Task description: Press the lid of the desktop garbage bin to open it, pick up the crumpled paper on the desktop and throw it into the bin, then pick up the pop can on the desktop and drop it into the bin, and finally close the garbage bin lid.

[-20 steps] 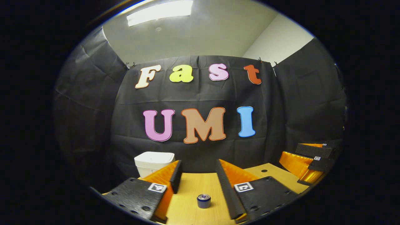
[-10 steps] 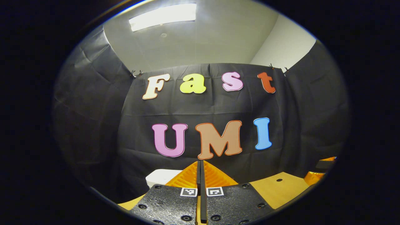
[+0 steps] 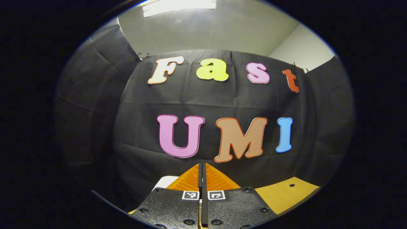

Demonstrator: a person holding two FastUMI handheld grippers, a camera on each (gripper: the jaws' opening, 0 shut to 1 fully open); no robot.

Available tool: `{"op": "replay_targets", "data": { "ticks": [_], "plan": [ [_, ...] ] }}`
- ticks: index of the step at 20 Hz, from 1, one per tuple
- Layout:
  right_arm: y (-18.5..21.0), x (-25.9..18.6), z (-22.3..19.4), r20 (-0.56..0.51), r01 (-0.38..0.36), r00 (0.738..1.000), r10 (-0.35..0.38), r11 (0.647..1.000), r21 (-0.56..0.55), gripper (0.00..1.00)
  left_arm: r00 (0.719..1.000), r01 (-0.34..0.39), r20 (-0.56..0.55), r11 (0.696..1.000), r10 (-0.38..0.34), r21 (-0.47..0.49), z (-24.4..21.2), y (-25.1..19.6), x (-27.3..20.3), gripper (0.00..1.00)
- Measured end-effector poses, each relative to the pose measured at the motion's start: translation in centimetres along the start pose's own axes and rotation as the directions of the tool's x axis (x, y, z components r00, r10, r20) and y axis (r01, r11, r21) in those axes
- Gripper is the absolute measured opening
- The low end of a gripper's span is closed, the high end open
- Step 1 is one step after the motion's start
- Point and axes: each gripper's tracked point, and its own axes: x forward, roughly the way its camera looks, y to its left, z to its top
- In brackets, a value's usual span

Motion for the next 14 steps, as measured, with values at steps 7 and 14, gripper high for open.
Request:
{"op": "replay_targets", "data": {
  "ticks": [7, 14],
  "plan": [
    [-1.1, -0.9, -0.8, -0.054, 0.049, 0.997, -0.052, 0.997, -0.057, 0.98, 0.990, -0.001, -0.144, 1.000, -0.002, -0.024, -8.2, 2.9, 5.2, 0.00],
    [-2.3, -1.6, -1.6, -0.093, 0.088, 0.991, -0.100, 0.989, -0.122, 0.96, 0.969, -0.029, -0.246, 0.998, 0.016, -0.047, -15.2, 4.8, 7.4, 0.00]
  ]
}}
